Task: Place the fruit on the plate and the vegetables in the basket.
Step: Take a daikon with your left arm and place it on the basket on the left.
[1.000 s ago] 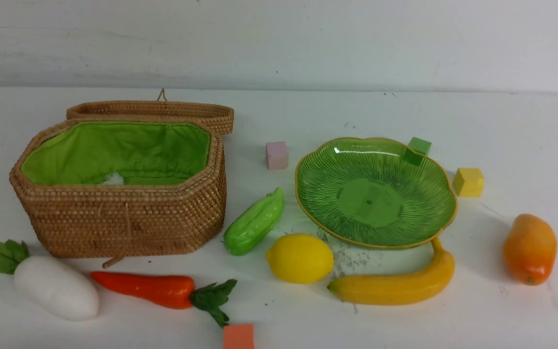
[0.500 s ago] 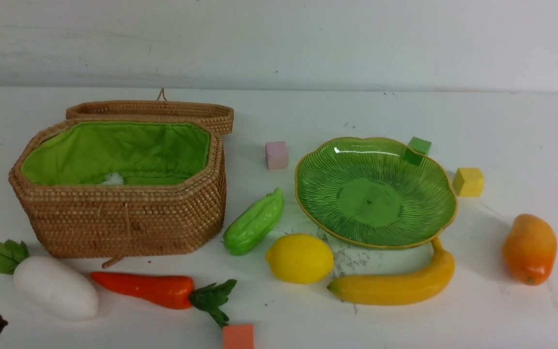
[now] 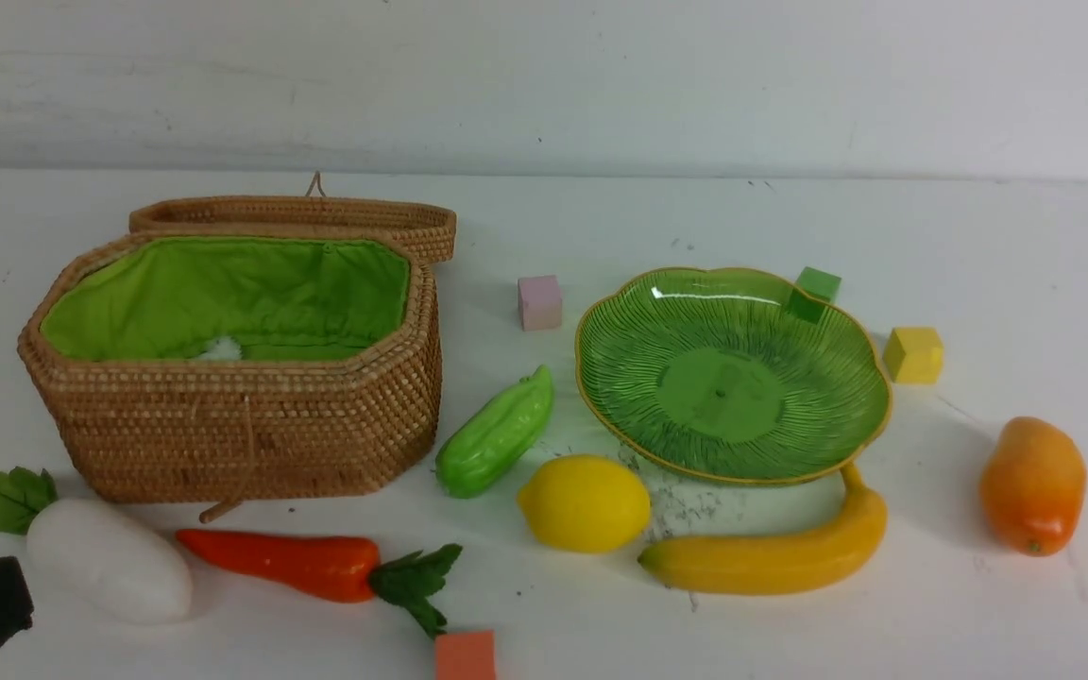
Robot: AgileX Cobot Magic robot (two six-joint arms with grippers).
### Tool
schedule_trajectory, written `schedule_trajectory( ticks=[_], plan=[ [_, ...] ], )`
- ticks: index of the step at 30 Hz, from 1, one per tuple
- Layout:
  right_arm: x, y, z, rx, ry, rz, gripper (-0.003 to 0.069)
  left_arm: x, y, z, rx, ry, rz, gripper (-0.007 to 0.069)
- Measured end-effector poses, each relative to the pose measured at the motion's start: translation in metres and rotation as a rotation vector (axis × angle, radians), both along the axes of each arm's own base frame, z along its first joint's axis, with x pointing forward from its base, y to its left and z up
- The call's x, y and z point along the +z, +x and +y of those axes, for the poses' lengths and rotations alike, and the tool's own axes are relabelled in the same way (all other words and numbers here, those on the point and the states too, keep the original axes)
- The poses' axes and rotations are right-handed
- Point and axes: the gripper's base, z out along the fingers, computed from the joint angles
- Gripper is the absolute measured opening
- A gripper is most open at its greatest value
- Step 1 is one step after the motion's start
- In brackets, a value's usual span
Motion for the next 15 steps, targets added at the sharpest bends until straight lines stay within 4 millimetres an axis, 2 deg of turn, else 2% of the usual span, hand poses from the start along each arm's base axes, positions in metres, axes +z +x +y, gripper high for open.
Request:
schedule_trajectory(
  ticks=[1, 3, 4, 6, 8, 9, 10, 11, 15],
  plan=[
    [0.003, 0.0, -0.001, -0.015, 0.089, -0.031, 0.024, -0.001, 0.008, 0.0, -0.002, 0.037, 0.051, -0.0013],
    [0.004, 0.0, 0.0, -0.007, 0.123, -0.024, 0.0237, -0.002, 0.011, 0.0, -0.005, 0.057, 0.085, -0.0013],
    [0.013, -0.003, 0.005, 0.049, 0.13, 0.014, 0.0225, -0.005, 0.018, 0.0, -0.013, 0.087, 0.144, -0.0013],
    [0.034, -0.007, 0.011, 0.124, 0.072, 0.049, 0.0206, -0.006, 0.023, 0.0, -0.018, 0.106, 0.184, -0.0013],
    [0.064, -0.012, 0.02, 0.244, -0.064, 0.126, 0.0179, -0.004, 0.028, 0.0, -0.018, 0.124, 0.203, -0.0013],
    [0.064, -0.012, 0.02, 0.244, -0.064, 0.126, 0.0179, -0.003, 0.029, 0.0, -0.017, 0.125, 0.203, -0.0013],
    [0.094, -0.016, 0.026, 0.326, -0.161, 0.162, 0.0165, -0.001, 0.033, 0.0, -0.017, 0.135, 0.214, -0.0013],
    [0.111, -0.018, 0.029, 0.384, -0.221, 0.207, 0.0154, 0.0, 0.036, 0.0, -0.017, 0.145, 0.224, -0.0013],
    [0.158, -0.018, 0.036, 0.55, -0.384, 0.366, 0.0144, 0.005, 0.048, 0.0, -0.006, 0.17, 0.278, -0.0013]
  ],
)
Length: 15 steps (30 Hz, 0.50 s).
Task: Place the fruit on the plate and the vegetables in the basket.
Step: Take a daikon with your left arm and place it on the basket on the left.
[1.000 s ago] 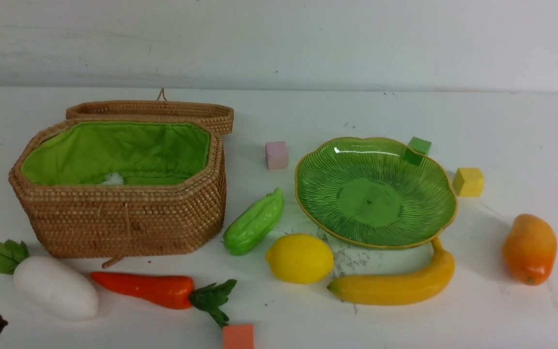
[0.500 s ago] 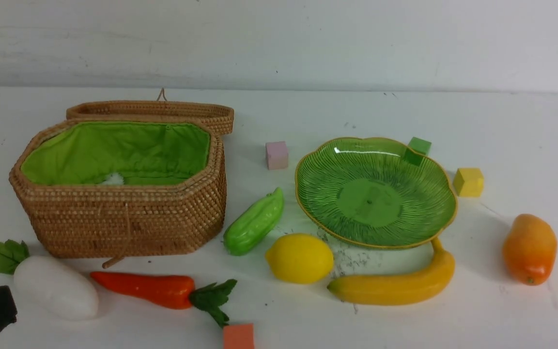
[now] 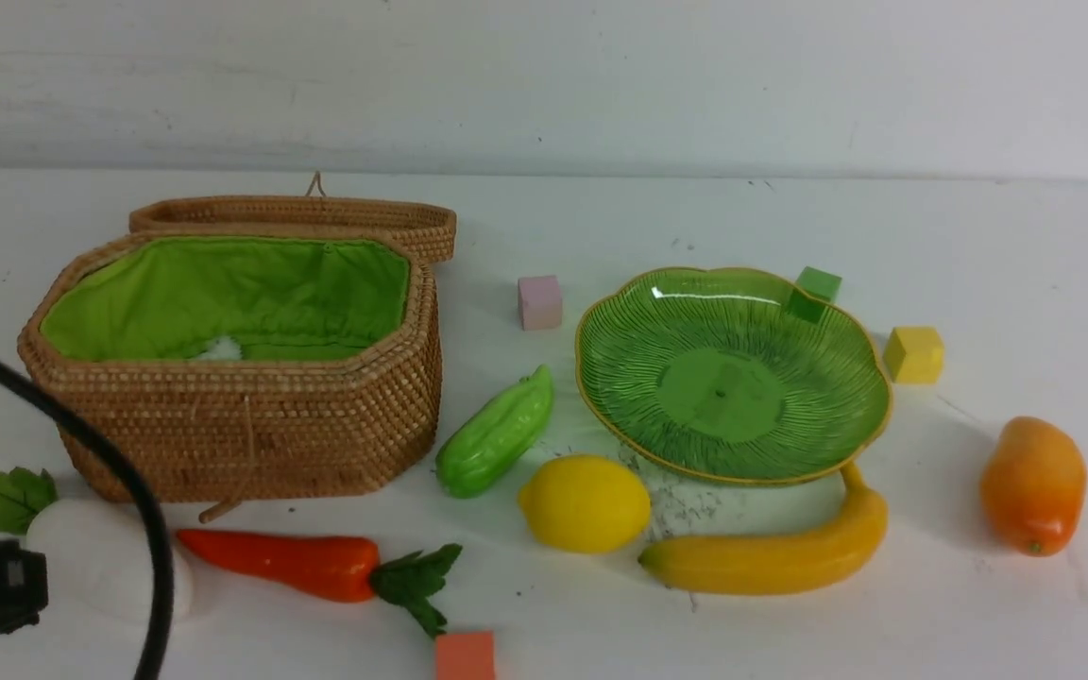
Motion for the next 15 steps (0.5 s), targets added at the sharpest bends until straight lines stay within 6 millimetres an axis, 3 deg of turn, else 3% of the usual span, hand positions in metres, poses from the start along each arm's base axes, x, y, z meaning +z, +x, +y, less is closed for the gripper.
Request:
schedule_trajectory(
  ticks=[5, 9, 15],
  plan=[
    [0.066, 0.002, 0.005, 0.186, -0.126, -0.032, 0.0144, 0.001, 0.025, -0.002, 0.016, 0.026, 0.155, -0.0013],
    [0.084, 0.007, 0.009, 0.245, -0.132, -0.063, 0.0146, -0.007, 0.032, -0.012, -0.022, 0.035, 0.243, -0.0013],
    [0.085, 0.022, 0.011, 0.266, -0.163, -0.074, 0.0149, -0.014, 0.044, -0.015, 0.084, 0.092, 0.264, -0.0013]
  ],
)
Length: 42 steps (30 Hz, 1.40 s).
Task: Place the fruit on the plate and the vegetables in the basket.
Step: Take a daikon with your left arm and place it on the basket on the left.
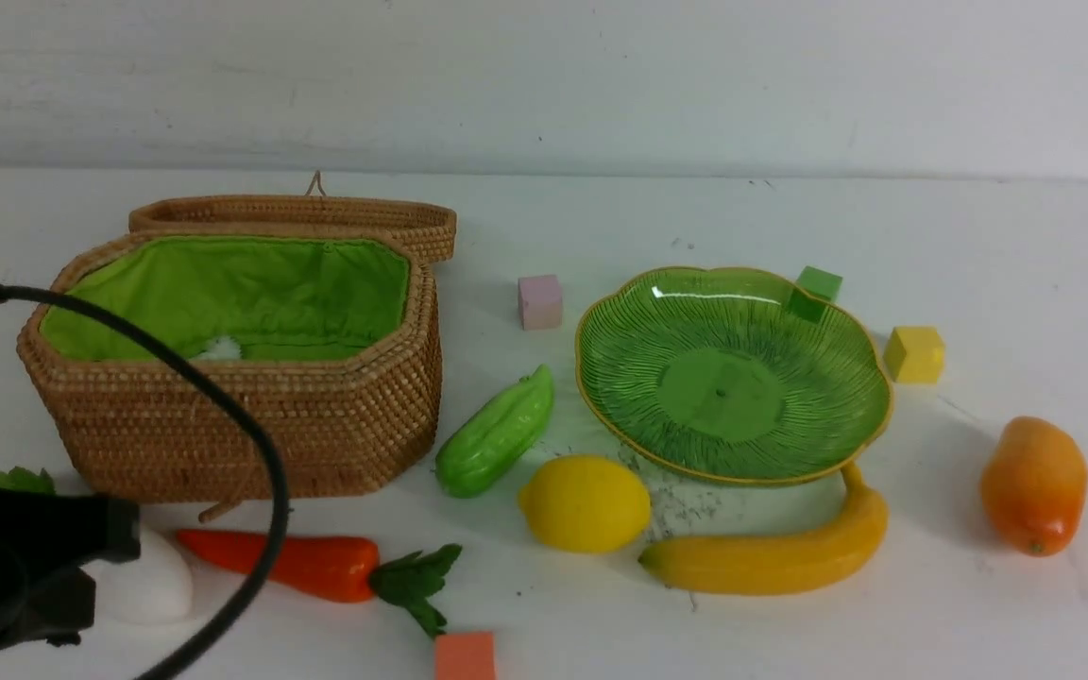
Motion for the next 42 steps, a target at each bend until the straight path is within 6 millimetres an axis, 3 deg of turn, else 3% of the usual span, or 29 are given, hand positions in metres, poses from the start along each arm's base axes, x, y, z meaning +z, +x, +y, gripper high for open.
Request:
schedule_trajectory(
  ticks=[3, 7, 14, 18, 25, 31, 42],
  plan=[
    [-0.001, 0.003, 0.005, 0.066, -0.008, 0.006, 0.0149, -0.007, 0.013, 0.003, 0.059, 0.052, 0.008, 0.0008],
    [-0.002, 0.002, 0.015, 0.195, -0.033, -0.004, 0.0149, -0.022, 0.032, 0.0, 0.083, 0.083, 0.053, 0.0116],
    [-0.006, -0.002, 0.021, 0.321, -0.118, -0.038, 0.0152, -0.054, 0.07, 0.0, 0.169, 0.076, 0.099, 0.0499],
    [-0.006, 0.0, 0.019, 0.308, -0.144, -0.049, 0.0155, -0.067, 0.082, 0.011, 0.236, 0.091, 0.121, 0.0627],
    [-0.007, 0.001, 0.018, 0.301, -0.156, -0.054, 0.016, -0.085, 0.095, 0.026, 0.296, 0.047, 0.036, 0.0646],
    [-0.007, 0.001, 0.018, 0.302, -0.157, -0.055, 0.016, -0.101, 0.093, 0.033, 0.345, -0.009, -0.042, 0.0633],
    [-0.007, 0.001, 0.018, 0.302, -0.158, -0.056, 0.0165, -0.132, 0.103, 0.034, 0.363, -0.006, 0.021, 0.0622]
  ],
)
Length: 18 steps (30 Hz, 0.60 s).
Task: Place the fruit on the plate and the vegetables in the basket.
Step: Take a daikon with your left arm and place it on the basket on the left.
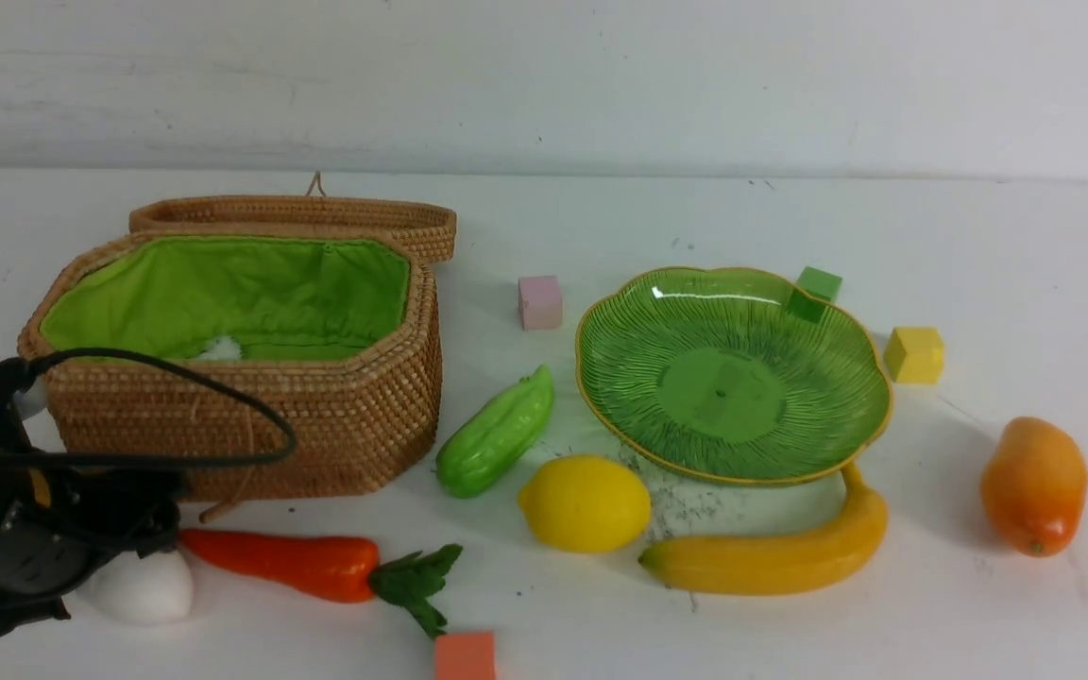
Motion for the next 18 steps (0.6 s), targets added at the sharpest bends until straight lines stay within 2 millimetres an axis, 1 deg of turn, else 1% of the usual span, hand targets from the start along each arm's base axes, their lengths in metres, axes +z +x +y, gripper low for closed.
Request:
schedule_trajectory(
  ticks=[7, 12, 14, 18],
  plan=[
    [-0.002, -0.001, -0.001, 0.005, -0.017, 0.015, 0.0166, -0.01, 0.005, 0.001, 0.015, 0.003, 0.008, 0.061],
    [-0.002, -0.001, -0.001, 0.005, -0.017, 0.015, 0.0167, -0.014, 0.006, 0.002, 0.027, 0.017, 0.022, 0.0584],
    [-0.002, -0.001, -0.001, 0.004, -0.018, 0.014, 0.0167, -0.014, 0.005, 0.003, 0.021, 0.029, 0.029, 0.057],
    [-0.002, -0.001, -0.001, 0.007, -0.021, 0.013, 0.0169, -0.015, 0.002, 0.005, 0.009, 0.065, 0.065, 0.0511]
  ],
)
